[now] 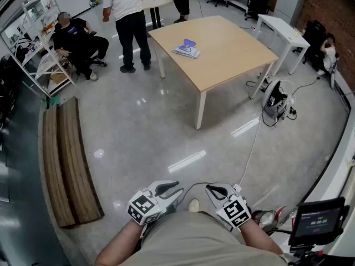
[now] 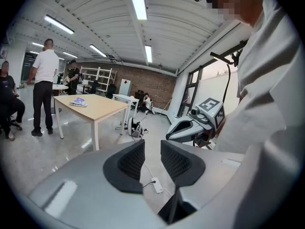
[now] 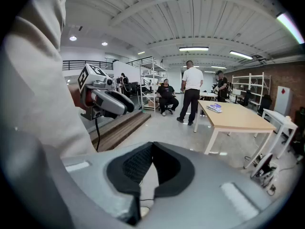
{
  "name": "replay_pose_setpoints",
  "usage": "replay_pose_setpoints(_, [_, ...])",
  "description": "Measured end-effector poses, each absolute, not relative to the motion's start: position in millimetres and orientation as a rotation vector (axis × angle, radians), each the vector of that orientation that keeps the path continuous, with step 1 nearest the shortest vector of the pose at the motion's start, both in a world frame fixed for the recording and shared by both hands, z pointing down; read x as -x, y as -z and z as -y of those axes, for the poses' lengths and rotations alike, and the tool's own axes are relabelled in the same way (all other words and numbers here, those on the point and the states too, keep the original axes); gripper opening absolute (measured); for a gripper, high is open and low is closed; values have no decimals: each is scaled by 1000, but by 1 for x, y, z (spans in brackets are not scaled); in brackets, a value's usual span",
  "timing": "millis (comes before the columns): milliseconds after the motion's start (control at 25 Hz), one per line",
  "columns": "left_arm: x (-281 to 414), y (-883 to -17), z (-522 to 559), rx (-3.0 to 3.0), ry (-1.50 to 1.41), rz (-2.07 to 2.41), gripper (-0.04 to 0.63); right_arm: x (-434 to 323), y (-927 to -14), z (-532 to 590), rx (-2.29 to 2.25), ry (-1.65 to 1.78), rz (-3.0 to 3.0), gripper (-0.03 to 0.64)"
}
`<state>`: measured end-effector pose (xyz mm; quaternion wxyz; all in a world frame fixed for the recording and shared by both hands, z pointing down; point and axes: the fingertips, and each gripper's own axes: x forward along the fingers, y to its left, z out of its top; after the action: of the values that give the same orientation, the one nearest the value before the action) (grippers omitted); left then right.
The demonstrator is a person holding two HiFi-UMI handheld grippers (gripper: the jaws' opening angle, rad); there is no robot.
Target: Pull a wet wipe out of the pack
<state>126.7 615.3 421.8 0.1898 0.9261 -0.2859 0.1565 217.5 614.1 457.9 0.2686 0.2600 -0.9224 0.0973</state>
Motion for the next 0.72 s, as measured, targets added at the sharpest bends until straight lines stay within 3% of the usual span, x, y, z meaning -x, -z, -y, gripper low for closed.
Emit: replay_pose_setpoints(720, [-127,-420,-600,-2617,-429,762,101,-215,-456,-606,-716,-282,2483,3])
